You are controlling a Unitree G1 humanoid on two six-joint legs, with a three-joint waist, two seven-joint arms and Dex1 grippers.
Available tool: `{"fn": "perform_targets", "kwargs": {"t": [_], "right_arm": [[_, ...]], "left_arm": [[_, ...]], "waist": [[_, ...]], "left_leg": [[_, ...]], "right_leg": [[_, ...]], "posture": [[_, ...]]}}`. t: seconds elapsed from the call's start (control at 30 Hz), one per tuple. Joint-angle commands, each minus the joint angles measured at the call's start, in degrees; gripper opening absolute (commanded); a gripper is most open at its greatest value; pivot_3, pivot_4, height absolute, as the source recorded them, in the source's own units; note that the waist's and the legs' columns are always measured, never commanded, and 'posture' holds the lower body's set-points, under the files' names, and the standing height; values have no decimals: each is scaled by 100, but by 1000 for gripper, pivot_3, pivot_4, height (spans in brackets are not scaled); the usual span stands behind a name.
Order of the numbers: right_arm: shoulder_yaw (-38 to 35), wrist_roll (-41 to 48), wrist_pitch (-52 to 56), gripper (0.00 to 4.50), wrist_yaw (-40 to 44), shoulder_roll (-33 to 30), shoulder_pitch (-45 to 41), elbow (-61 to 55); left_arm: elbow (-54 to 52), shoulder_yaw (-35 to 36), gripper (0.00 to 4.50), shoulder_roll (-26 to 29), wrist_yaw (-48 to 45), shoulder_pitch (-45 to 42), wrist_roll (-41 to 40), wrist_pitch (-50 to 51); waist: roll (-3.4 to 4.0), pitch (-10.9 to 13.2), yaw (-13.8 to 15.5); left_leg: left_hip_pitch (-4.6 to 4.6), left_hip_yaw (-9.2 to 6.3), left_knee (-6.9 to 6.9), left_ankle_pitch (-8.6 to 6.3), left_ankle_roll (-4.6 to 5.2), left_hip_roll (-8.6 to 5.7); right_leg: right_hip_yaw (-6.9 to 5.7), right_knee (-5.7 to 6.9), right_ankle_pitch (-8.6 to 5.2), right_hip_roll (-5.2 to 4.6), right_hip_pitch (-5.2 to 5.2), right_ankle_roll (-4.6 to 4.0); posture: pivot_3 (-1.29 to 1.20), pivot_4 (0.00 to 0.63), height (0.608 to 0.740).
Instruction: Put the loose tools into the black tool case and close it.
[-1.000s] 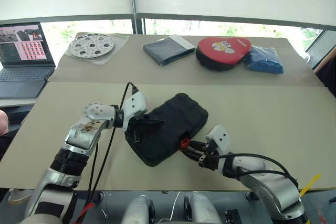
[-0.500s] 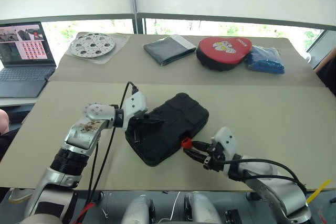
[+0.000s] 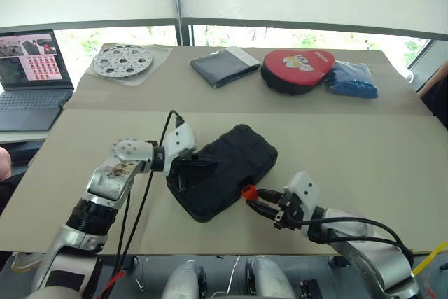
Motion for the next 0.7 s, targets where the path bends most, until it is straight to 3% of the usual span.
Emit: {"fn": "perform_targets", "kwargs": {"t": [0.03, 0.47, 0.6, 0.7], "right_arm": [[-156, 205, -115, 1244, -38, 126, -85, -271], [-34, 127, -467, 1244, 69, 456, -280, -98], [-294, 450, -463, 1244, 109, 598, -261, -180], [-218, 241, -573, 1244, 249, 411, -186, -141]], "left_arm": [[103, -475, 0, 51, -13, 227, 307, 301], [-21, -483, 0, 87, 3, 280, 266, 527], [-51, -484, 0, 125, -11, 300, 267, 537], [-47, -485, 0, 125, 7, 299, 261, 547]], "waist": [[0, 0, 0], [0, -1, -60], [0, -1, -77], [1, 0, -66]], "left_leg": [[0, 0, 0, 0, 0, 0], [2, 0, 0, 2, -3, 8], [3, -2, -1, 7, -13, 11], [3, -3, -2, 8, -15, 12]], "right_leg": [[0, 0, 0, 0, 0, 0], [2, 1, 5, 10, -1, -8], [4, 4, 7, 16, -5, -13], [4, 6, 8, 16, -5, -14]], "posture": [[0, 150, 740], [0, 150, 740], [0, 150, 740], [0, 150, 740]]}}
